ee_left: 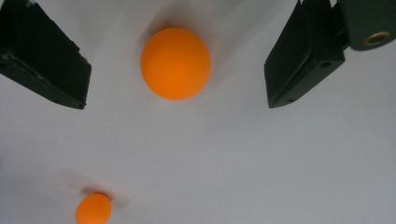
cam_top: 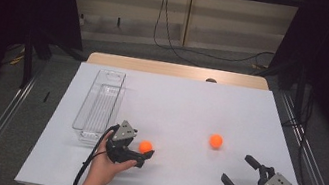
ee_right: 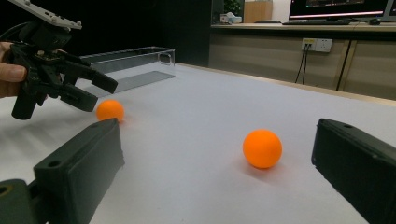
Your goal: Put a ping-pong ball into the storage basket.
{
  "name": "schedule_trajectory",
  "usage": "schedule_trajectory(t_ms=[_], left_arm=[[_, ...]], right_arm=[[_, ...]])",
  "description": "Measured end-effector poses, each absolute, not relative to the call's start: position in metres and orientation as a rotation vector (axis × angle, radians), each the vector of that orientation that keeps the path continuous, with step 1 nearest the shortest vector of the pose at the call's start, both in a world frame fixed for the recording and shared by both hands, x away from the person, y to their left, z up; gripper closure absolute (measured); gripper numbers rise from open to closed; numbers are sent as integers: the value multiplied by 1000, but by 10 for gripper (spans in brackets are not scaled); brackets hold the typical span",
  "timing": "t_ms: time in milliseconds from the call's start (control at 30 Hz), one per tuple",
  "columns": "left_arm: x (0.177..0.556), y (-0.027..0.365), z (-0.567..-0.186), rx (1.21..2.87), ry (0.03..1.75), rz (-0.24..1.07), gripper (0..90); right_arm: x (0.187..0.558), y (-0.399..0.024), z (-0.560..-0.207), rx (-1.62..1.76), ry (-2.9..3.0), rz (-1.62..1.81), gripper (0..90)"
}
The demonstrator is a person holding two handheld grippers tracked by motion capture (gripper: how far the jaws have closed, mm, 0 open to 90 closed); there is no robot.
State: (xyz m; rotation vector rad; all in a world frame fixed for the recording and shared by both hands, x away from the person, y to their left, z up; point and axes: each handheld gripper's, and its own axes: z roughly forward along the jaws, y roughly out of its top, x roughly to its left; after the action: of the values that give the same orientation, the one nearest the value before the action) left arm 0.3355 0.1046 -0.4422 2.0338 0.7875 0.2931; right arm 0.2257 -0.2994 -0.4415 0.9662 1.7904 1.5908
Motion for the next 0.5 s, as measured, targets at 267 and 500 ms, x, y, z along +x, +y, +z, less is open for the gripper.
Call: schedule_trajectory(t_ms=[267, 500], left_arm=[[338, 102, -443, 2053, 806, 281, 82], [339, 102, -443, 2063, 811, 275, 96]], right_arm=[[226, -300, -442, 966, 1788, 1592, 14], [226, -300, -441, 964, 1787, 1595, 14]])
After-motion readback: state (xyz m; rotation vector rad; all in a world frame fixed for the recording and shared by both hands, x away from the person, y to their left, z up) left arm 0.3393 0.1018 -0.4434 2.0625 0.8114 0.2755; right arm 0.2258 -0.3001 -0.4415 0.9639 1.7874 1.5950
